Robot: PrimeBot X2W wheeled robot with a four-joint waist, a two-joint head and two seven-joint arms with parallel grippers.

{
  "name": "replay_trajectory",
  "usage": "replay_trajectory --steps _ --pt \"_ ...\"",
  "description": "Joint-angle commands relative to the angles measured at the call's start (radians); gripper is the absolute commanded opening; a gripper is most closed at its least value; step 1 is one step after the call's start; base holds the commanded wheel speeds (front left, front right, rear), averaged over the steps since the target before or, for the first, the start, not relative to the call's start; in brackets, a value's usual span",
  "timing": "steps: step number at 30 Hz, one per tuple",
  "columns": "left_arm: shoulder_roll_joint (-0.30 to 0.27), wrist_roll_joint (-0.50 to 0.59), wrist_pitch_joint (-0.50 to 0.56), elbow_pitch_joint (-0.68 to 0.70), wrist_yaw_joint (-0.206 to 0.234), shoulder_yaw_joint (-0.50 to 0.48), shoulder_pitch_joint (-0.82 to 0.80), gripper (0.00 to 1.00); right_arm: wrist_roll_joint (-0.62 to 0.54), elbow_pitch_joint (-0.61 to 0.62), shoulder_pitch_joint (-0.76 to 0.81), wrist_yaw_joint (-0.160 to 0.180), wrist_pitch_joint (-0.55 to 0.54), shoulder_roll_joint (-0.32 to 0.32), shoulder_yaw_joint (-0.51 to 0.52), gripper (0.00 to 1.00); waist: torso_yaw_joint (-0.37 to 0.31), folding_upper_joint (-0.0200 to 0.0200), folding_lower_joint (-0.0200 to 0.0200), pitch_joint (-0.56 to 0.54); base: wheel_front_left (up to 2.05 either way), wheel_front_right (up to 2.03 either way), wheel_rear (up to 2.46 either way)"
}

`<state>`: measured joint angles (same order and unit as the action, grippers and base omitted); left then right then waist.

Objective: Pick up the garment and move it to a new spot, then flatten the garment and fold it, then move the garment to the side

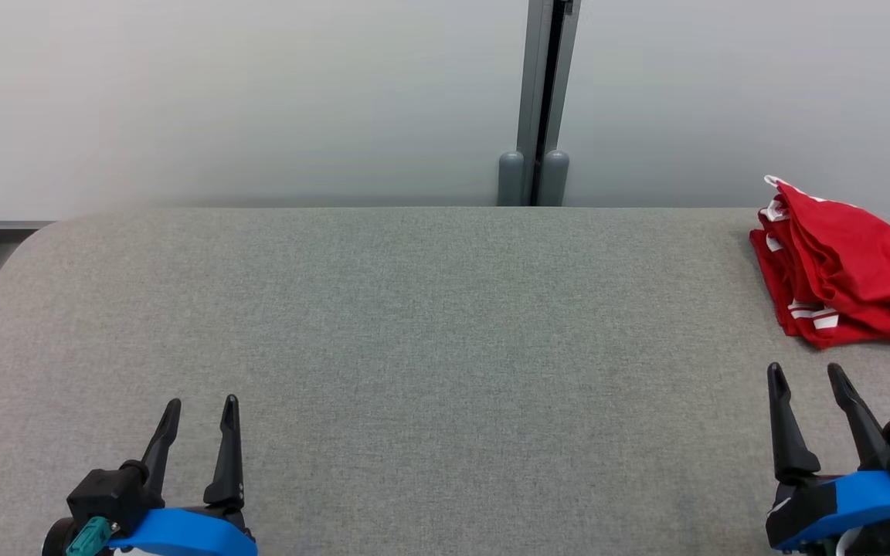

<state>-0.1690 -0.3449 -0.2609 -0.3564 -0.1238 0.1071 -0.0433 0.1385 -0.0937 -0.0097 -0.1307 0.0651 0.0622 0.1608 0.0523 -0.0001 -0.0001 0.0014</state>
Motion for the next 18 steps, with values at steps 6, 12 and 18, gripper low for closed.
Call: replay_trajectory --steps 6,12,18 --pt "-0.01 -0.005 0.019 0.0 0.009 0.007 0.003 1.0 -0.002 -0.01 0.04 0.0 0.016 -0.009 -0.005 1.0 -0.009 0.0001 0.0001 -0.007 0.0 0.0 0.0" --pt "-0.016 -0.013 0.035 -0.002 0.012 0.01 -0.019 1.0 -0.006 -0.014 0.041 0.0 0.011 -0.012 -0.013 1.0 -0.018 0.0001 0.0001 -0.008 0.0 0.0 0.0" --pt "-0.017 -0.013 0.043 0.011 0.021 0.017 -0.019 1.0 -0.002 -0.021 0.043 0.0 0.013 -0.012 -0.02 1.0 -0.026 0.0001 0.0001 -0.009 0.0 0.0 0.0"
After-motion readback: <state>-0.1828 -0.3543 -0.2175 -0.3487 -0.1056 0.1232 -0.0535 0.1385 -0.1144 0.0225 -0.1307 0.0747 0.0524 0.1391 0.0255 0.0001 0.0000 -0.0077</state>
